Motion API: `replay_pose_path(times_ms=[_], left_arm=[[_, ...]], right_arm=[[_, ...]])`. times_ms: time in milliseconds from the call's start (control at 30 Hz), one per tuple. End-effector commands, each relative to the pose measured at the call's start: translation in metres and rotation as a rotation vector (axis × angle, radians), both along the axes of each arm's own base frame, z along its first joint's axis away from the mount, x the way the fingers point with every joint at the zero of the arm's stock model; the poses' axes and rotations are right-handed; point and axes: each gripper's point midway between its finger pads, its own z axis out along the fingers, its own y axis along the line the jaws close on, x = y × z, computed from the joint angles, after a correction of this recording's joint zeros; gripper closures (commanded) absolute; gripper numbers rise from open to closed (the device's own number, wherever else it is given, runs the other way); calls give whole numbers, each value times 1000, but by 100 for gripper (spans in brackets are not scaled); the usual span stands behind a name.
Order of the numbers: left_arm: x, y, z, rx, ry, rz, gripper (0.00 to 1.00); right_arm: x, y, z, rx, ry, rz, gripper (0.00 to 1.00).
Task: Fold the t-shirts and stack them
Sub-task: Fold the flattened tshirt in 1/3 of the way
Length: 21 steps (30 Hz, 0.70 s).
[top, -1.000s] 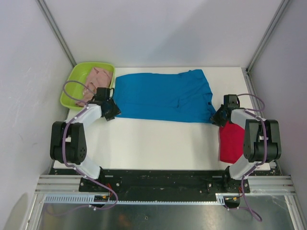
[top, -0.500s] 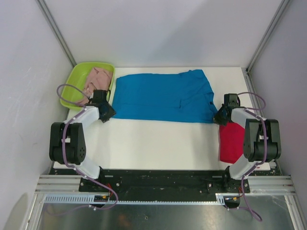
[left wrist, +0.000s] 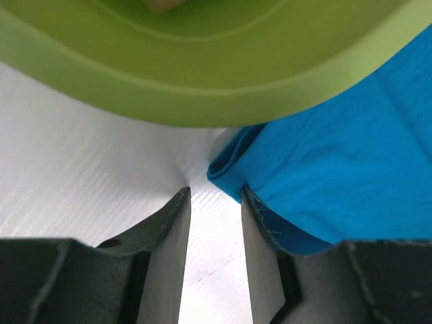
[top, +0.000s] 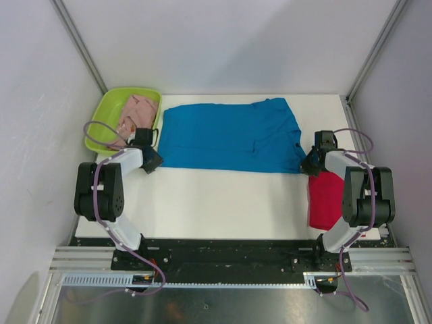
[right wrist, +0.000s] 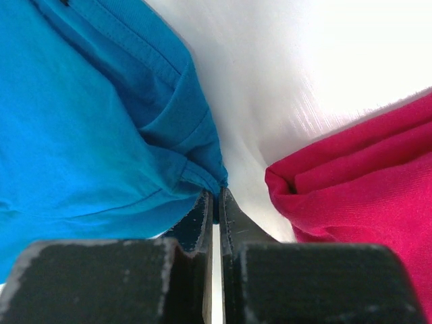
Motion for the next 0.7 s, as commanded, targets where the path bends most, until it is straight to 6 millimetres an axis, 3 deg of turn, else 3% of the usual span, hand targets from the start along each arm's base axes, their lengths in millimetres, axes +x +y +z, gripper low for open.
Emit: replay_pose_path(times_ms=[0,267,533,667], left_arm=[[20,5,5,19,-52,44,60],[24,7,5,42,-64,62,70],[24,6,9,53,-75,55,96],[20,8,16,69,-88,58,100]], right_arm=[[7,-1,6,-43,-7,17,100],[7,-2,15,-71,-17,22,100],[5,-3,20,-80,-17,27,100],[3,-4,24,-81,-18,30,100]])
